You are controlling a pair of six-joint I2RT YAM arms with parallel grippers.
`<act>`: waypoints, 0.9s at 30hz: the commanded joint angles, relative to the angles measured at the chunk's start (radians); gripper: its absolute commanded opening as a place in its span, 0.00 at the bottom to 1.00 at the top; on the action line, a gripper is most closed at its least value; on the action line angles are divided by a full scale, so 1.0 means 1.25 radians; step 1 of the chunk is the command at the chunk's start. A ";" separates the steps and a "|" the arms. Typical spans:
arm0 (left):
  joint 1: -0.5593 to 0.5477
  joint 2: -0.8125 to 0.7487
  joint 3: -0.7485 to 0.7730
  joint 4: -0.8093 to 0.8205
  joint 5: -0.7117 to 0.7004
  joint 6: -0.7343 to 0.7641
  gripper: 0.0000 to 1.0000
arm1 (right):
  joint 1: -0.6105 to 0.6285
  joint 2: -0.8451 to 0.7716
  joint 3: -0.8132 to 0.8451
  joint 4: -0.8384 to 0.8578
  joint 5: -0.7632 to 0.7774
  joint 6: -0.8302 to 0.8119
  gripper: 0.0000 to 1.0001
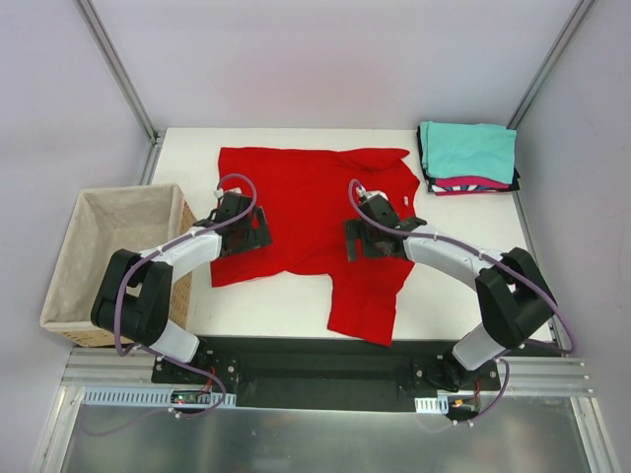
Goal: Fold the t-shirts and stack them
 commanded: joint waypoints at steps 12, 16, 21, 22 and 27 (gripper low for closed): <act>-0.048 -0.063 -0.161 -0.014 -0.042 -0.073 0.99 | 0.134 -0.006 -0.100 -0.094 0.132 0.143 0.99; -0.058 -0.148 -0.168 -0.069 -0.026 -0.106 0.99 | 0.187 -0.068 -0.108 -0.178 0.196 0.186 0.99; -0.059 -0.214 -0.103 -0.222 -0.019 -0.116 0.99 | 0.216 -0.168 -0.111 -0.285 0.255 0.230 0.99; -0.058 -0.214 -0.090 -0.280 -0.022 -0.115 0.99 | 0.218 -0.180 -0.110 -0.300 0.261 0.235 0.99; -0.058 -0.258 -0.078 -0.375 -0.024 -0.143 0.99 | 0.236 -0.283 -0.128 -0.381 0.284 0.269 0.99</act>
